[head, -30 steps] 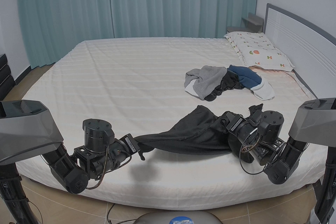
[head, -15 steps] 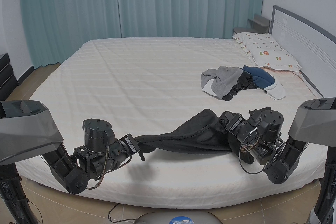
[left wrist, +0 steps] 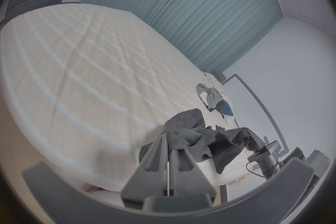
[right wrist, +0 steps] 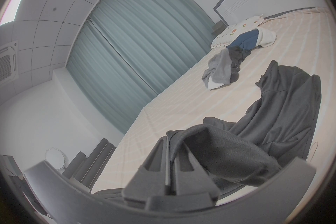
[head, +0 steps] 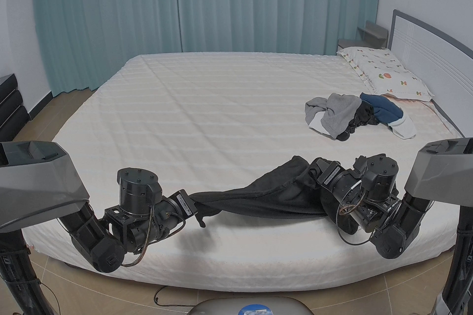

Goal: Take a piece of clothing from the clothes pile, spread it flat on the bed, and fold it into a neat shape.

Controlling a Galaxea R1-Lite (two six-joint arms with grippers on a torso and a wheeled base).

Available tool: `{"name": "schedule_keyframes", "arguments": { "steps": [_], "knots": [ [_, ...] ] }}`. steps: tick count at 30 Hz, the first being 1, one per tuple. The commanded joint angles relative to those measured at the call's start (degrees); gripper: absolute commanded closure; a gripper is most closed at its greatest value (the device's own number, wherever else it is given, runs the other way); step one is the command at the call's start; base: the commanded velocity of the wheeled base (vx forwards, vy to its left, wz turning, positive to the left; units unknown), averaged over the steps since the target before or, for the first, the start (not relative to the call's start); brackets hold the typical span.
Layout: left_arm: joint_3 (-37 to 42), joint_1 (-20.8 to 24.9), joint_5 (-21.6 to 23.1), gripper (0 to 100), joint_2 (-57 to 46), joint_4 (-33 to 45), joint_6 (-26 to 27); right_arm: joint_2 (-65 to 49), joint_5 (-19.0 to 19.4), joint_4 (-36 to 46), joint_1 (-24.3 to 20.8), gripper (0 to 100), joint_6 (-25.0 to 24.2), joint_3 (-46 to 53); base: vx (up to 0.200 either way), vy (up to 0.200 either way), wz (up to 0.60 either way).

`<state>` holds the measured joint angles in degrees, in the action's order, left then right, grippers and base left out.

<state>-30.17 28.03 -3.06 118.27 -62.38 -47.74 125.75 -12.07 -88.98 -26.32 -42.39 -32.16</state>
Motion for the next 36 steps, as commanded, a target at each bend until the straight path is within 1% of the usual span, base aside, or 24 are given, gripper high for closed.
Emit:
{"name": "schedule_keyframes", "arguments": {
  "steps": [1,8,15,16,18,19,21,26,28,30,33,35,36],
  "knots": [
    [0.03,-0.08,-0.02,100,0.12,-0.11,-0.07,0.29,-0.06,-0.67,-0.14,100,-0.06,0.08,0.0,0.2,0.0],
    [0.29,0.01,-0.02,100,0.29,-0.11,-0.07,1.34,-0.06,-0.58,-0.4,100,-1.38,-0.01,0.0,0.2,0.0],
    [-0.06,-0.08,-0.1,100,-1.29,-0.46,0.01,-0.94,0.29,-0.49,0.13,100,0.2,-0.1,0.0,0.0,0.0],
    [-0.41,-0.08,-0.02,100,-1.55,-0.37,0.01,-1.73,1.35,-0.49,0.22,100,2.4,-0.27,0.0,0.0,0.0],
    [-0.5,0.01,-0.02,100,-1.55,-0.37,0.01,-2.44,1.43,-0.49,0.22,100,3.54,0.25,0.0,0.0,0.0],
    [-0.59,0.89,-0.02,100,-1.29,-0.37,0.01,-3.75,1.52,-0.49,0.13,100,5.3,1.48,0.0,0.0,0.0],
    [-0.59,1.94,-0.02,100,-1.2,-0.37,0.01,-5.86,1.7,-0.49,0.04,100,5.47,3.42,0.0,0.0,0.0],
    [1.08,2.03,-0.19,100,-2.08,-0.29,0.1,-8.24,1.61,-0.58,-0.14,100,5.38,7.46,0.0,0.0,0.0],
    [3.37,2.12,-0.37,100,-3.84,-0.46,0.1,-11.31,1.79,-0.49,-0.4,100,5.3,10.27,-0.2,0.0,0.0],
    [6.09,2.82,-0.46,100,-7.27,-0.46,0.1,-15.88,1.61,-0.49,-2.07,100,5.74,14.4,-0.2,0.0,0.0],
    [8.2,3.09,-0.46,100,-11.75,-0.11,0.28,-21.6,1.43,-0.41,-3.74,100,6.09,17.31,-0.2,0.0,0.0],
    [8.29,3.09,-0.46,100,-12.01,-0.02,0.28,-21.95,1.43,-0.41,-3.74,100,6.18,17.48,-0.2,0.0,0.0],
    [10.04,3.26,-0.46,100,-16.23,0.68,2.3,-27.13,1.43,0.82,-4.62,100,7.05,19.59,-0.2,0.0,0.0]
  ]
}}
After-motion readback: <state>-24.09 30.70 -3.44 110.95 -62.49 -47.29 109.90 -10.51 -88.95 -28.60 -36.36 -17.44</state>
